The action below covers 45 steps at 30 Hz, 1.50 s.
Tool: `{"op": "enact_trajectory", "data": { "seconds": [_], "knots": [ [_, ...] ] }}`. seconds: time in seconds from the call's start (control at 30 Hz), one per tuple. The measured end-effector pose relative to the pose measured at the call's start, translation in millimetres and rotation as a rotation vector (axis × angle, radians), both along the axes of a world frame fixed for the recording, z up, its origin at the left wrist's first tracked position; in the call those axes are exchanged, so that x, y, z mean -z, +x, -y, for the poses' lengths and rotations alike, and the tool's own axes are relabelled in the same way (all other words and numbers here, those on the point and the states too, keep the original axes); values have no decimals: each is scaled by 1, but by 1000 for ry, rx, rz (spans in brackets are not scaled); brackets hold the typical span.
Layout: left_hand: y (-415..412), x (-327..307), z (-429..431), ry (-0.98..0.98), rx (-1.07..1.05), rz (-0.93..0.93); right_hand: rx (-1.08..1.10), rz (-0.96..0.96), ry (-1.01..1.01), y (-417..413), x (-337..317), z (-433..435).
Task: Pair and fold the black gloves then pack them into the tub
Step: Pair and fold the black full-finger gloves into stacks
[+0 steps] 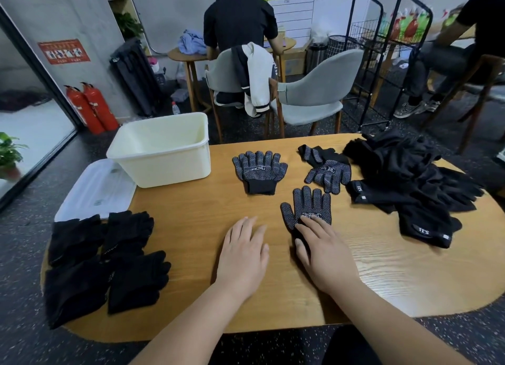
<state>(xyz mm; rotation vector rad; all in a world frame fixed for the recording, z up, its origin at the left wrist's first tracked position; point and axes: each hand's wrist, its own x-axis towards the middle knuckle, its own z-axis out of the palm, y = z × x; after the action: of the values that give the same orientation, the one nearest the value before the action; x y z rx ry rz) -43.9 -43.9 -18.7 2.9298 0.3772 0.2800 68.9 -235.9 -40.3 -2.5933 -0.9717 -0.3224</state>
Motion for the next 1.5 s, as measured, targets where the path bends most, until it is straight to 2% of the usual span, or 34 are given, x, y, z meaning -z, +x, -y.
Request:
{"op": "enact_trajectory", "data": {
  "seconds": [0.1,0.3,0.43,0.87,1.0,1.1,1.27,1.37,1.43,1.5],
  "knots": [
    [30,-11,-8,30,50,-12,-7,4,11,-1,0,1],
    [83,-28,-33,136,130,-217,12,-15,-4,1,1,0],
    [100,-32,-47,141,132,-308,21,-45,-25,2,-1,-1],
    [111,-45,-59,161,180,-341,41,-80,-56,0,-6,-1],
    [116,-55,-65,132,163,-275,46,-95,-85,-1,-8,-1],
    [121,-74,-75,93,105,-156,43,-106,-85,-1,-10,-1],
    [108,-111,-86,104,52,249,51,-116,-86,-3,-12,0],
    [71,-99,-78,141,227,500,58,-124,-70,-3,-12,0],
    [37,-68,-67,171,361,485,56,-116,-42,-3,-10,0],
    [4,-28,-56,182,437,341,46,-96,-16,-1,-7,0]
  ]
}}
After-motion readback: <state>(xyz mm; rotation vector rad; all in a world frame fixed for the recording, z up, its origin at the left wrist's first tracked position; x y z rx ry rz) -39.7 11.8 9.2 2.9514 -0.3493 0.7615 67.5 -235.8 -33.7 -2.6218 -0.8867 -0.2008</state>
